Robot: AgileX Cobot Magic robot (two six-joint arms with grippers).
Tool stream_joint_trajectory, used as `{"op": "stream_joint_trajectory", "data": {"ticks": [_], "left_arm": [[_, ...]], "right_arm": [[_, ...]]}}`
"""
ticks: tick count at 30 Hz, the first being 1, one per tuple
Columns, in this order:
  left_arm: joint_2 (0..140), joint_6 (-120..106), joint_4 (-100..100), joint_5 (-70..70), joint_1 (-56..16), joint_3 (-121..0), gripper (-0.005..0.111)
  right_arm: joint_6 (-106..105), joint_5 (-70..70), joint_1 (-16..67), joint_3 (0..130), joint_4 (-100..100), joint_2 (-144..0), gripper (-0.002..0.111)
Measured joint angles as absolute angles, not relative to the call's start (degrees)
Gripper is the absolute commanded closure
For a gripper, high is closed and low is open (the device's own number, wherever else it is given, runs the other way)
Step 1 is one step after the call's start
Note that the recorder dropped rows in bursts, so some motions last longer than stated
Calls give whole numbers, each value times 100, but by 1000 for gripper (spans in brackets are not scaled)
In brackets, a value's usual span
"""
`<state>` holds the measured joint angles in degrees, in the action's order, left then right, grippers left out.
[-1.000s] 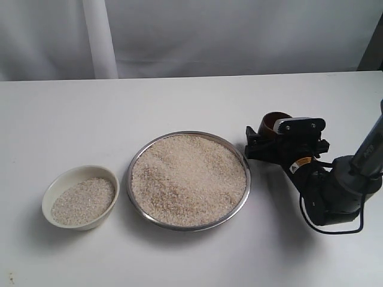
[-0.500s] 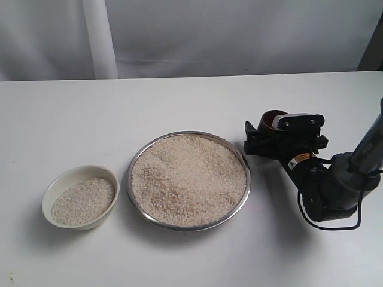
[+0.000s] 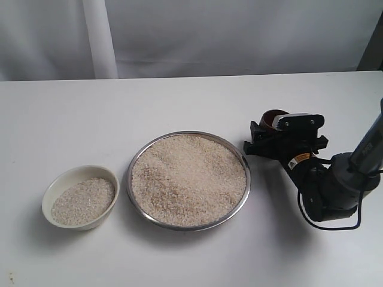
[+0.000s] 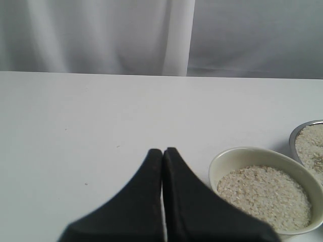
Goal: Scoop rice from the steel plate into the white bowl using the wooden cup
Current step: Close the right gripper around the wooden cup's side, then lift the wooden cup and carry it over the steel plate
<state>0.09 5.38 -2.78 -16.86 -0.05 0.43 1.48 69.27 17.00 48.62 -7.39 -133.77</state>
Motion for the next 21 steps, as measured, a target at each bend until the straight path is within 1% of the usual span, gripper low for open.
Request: {"op": "stream_joint_trajectory", "data": {"ticks": [3, 7, 12, 17, 21], "left_arm": [[9, 538, -278, -1686, -5, 43, 107], [9, 538, -278, -1686, -5, 43, 107], [9, 538, -278, -1686, -5, 43, 107], [9, 538, -278, -1686, -5, 43, 107], [9, 538, -278, -1686, -5, 43, 107]], "right_arm": [[148, 6927, 1700, 4862, -739, -13377, 87], [148, 6927, 1700, 4862, -739, -13377, 107], [-371, 6711, 1700, 4862, -728, -13288, 108], [-897, 5366, 1700, 4852, -624, -12594, 108], [-1075, 4073, 1700, 4852, -320, -11659, 108]]}}
